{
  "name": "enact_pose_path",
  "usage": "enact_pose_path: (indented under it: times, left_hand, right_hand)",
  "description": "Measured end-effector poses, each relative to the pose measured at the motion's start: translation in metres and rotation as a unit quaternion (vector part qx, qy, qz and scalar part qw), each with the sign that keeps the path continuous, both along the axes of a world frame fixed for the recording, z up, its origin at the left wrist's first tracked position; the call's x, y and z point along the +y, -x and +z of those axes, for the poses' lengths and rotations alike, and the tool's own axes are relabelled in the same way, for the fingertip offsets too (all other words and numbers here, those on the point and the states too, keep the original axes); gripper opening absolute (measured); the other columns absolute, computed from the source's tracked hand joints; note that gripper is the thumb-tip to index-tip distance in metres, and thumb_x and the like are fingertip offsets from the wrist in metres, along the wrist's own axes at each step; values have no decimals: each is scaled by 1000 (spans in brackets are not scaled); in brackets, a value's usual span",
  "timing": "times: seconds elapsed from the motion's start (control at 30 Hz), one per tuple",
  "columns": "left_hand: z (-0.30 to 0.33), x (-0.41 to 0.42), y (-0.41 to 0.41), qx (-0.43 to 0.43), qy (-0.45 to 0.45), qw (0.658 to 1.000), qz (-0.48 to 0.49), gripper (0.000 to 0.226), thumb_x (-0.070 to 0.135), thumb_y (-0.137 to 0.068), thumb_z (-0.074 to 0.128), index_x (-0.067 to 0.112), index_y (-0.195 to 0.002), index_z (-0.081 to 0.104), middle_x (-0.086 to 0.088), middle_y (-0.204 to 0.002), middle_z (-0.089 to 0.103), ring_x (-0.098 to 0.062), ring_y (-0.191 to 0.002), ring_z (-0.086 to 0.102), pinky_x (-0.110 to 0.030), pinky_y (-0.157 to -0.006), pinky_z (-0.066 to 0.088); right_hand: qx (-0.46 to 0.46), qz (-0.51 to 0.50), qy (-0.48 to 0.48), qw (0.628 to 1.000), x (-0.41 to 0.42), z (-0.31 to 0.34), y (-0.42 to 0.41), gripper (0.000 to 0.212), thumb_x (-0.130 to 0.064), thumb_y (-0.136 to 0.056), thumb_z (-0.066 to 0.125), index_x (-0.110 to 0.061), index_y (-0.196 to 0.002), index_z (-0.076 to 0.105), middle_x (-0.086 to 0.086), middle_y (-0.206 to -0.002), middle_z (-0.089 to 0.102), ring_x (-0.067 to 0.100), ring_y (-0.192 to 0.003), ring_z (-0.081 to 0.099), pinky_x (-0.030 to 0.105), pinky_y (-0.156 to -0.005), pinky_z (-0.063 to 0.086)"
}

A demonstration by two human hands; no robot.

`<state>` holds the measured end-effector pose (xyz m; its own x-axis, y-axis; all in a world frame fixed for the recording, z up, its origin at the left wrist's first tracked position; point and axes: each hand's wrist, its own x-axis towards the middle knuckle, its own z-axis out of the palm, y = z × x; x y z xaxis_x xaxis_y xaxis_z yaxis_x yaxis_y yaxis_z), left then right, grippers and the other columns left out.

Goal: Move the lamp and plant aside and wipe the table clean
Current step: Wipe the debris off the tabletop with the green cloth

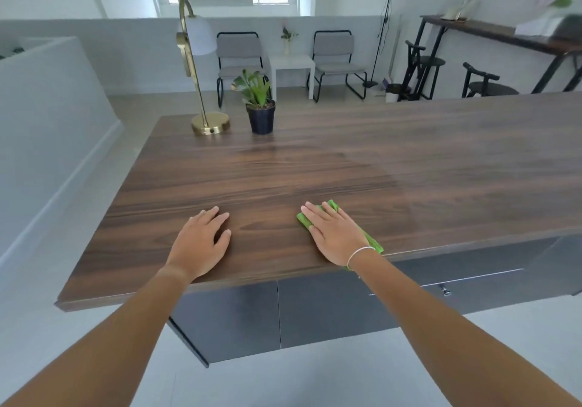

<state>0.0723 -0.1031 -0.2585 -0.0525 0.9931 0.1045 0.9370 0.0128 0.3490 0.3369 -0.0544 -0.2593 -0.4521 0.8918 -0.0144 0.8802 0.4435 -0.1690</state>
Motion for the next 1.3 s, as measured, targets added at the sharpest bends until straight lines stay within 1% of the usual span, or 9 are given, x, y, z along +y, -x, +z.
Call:
enact_pose_path:
  times: [0.07, 0.23, 0.37, 0.47, 0.6, 0.77, 0.9, 1.1, 1.3]
  left_hand:
    - [0, 3, -13, -4, -1, 1000, -1, 45, 28, -93, 44, 17, -137, 43, -7, -150, 35, -26, -141, 24, -35, -116, 14]
    - [-4, 0, -21, -1, -11, 1000, 4, 45, 29, -94, 42, 17, -137, 42, -7, -150, 35, -25, -142, 24, -35, -117, 14]
    - [-4, 4, -23, 2, -29, 1000, 10, 45, 29, -92, 44, 18, -135, 45, -7, -147, 40, -26, -140, 28, -36, -116, 19]
    - [-7, 5, -23, 6, -27, 1000, 13, 45, 29, -92, 44, 18, -135, 45, -7, -147, 41, -26, -139, 29, -36, -116, 20]
    - [-7, 5, -22, 0, -19, 1000, 9, 45, 28, -93, 43, 17, -136, 43, -8, -148, 38, -27, -140, 27, -36, -116, 17]
    - [1, 2, -11, -110, -15, 994, 6, 42, 22, -95, 40, 14, -136, 43, -8, -151, 33, -24, -141, 24, -35, -116, 17]
    - [6, -4, 41, -55, -4, 998, 23, 43, 25, -94, 42, 14, -136, 44, -9, -150, 35, -25, -140, 26, -37, -116, 18]
    - [5, -18, 91, 3, 14, 1000, -1, 44, 29, -95, 41, 17, -137, 42, -7, -151, 34, -26, -141, 25, -38, -117, 17]
    - [2, -17, 108, -4, 4, 1000, -22, 45, 30, -95, 40, 17, -138, 41, -6, -151, 34, -25, -142, 24, -36, -116, 16]
  right_hand:
    - [12, -13, 5, 1000, 0, 0, -34, 49, -28, -99, 21, -30, -148, 13, -13, -157, 12, 16, -146, 8, 33, -119, 5]
    - [-5, -204, 6, 979, 27, 1, -136, 49, -29, -99, 22, -29, -147, 16, -10, -158, 14, 21, -146, 13, 40, -118, 11]
    - [0, -250, 7, 968, 34, 0, -134, 51, -28, -98, 23, -25, -148, 16, -8, -158, 14, 23, -146, 13, 39, -118, 9]
    - [-5, -226, -6, 974, 29, 0, -99, 53, -29, -96, 23, -23, -148, 16, -6, -158, 16, 26, -145, 15, 39, -119, 9]
    - [3, -116, -2, 993, 6, 1, -11, 54, -30, -96, 21, -22, -148, 11, -5, -159, 12, 26, -146, 12, 40, -120, 7]
    - [10, -38, 11, 999, -27, -1, 86, 53, -29, -97, 19, -22, -149, 7, -6, -159, 7, 25, -147, 4, 43, -120, 5]
    - [12, -14, 14, 1000, -36, -2, 116, 53, -29, -98, 19, -23, -149, 7, -7, -159, 7, 24, -147, 3, 42, -120, 3]
    - [30, -26, 17, 999, -31, 0, 110, 50, -30, -98, 20, -28, -148, 11, -12, -158, 10, 18, -147, 6, 37, -119, 4]
    - [14, -178, 16, 984, -2, 5, 44, 50, -31, -98, 23, -29, -148, 14, -11, -158, 12, 19, -146, 12, 39, -117, 8]
